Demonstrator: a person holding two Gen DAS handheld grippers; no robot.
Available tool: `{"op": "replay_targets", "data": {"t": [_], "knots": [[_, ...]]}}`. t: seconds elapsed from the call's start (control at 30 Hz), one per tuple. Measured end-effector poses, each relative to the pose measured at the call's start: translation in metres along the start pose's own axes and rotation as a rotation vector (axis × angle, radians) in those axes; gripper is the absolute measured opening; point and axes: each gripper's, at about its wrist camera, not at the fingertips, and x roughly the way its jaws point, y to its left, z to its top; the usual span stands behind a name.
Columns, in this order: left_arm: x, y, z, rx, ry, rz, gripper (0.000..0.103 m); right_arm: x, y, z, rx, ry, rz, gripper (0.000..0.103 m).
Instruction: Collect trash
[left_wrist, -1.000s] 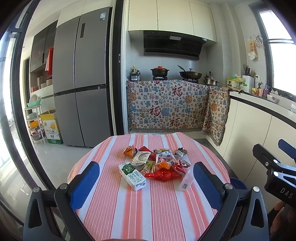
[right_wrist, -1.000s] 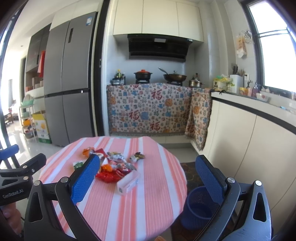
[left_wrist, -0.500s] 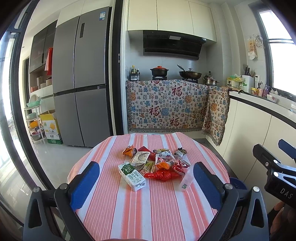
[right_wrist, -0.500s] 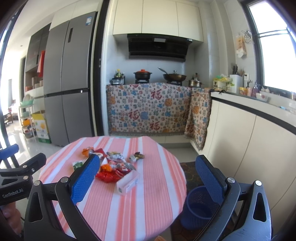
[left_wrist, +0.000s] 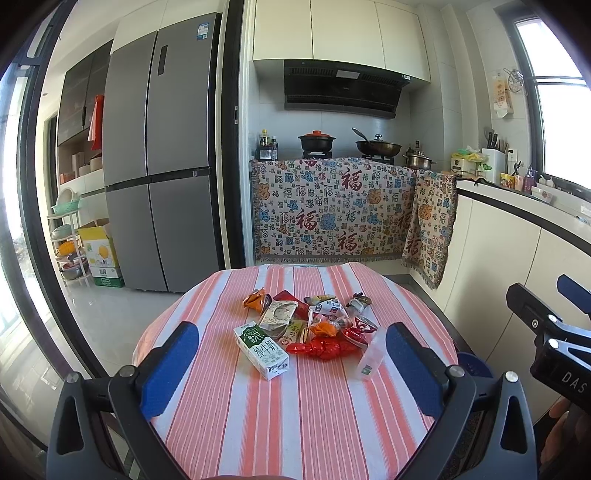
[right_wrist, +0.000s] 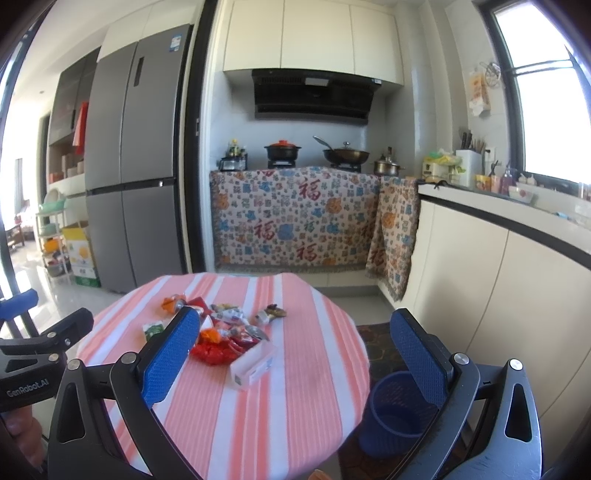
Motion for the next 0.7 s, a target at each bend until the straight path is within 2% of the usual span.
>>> {"op": "replay_targets", "data": {"t": [0.7], "knots": [[0.0015, -0.0022, -0.0024, 0.004, 0.004, -0.004, 0.103, 0.0001, -0.0004, -0.0026, 0.002, 0.009, -0.001, 0.103]]}}
